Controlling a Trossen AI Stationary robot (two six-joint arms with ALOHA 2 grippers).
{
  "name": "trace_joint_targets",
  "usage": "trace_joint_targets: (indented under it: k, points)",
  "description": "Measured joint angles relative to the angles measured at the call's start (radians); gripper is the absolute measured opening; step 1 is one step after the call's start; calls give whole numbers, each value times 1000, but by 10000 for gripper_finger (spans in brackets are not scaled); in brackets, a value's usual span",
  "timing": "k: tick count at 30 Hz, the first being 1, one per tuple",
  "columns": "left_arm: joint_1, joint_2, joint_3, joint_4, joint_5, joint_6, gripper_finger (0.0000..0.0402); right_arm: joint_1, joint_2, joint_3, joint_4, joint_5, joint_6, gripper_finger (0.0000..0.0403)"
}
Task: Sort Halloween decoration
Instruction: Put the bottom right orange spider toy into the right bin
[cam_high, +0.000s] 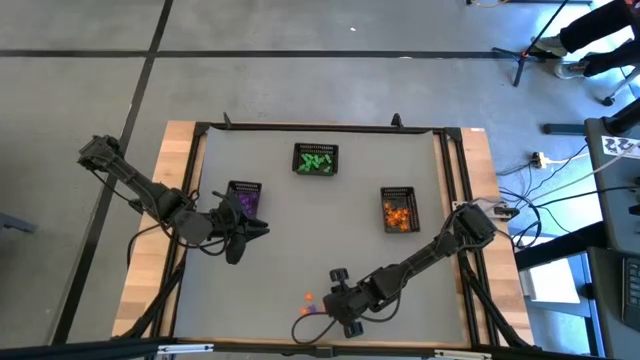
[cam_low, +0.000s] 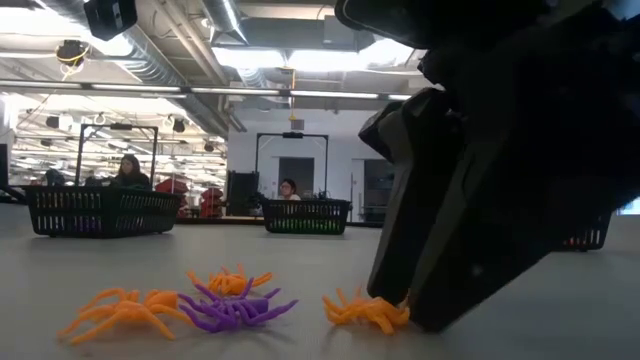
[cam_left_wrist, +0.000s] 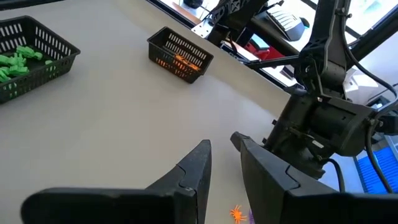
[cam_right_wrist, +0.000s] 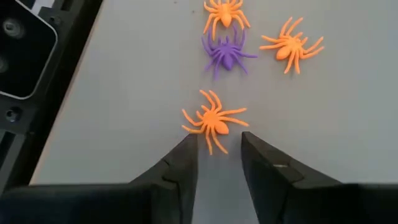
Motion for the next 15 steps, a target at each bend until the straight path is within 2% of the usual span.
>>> trace_joint_targets:
  k: [10,15]
  points:
    - [0,0,0,-1,-4,6,81,-1,0,1,2,-66,5,9]
    - [0,0,0,-1,-10,8,81,-13,-4,1,-7,-88,32,8]
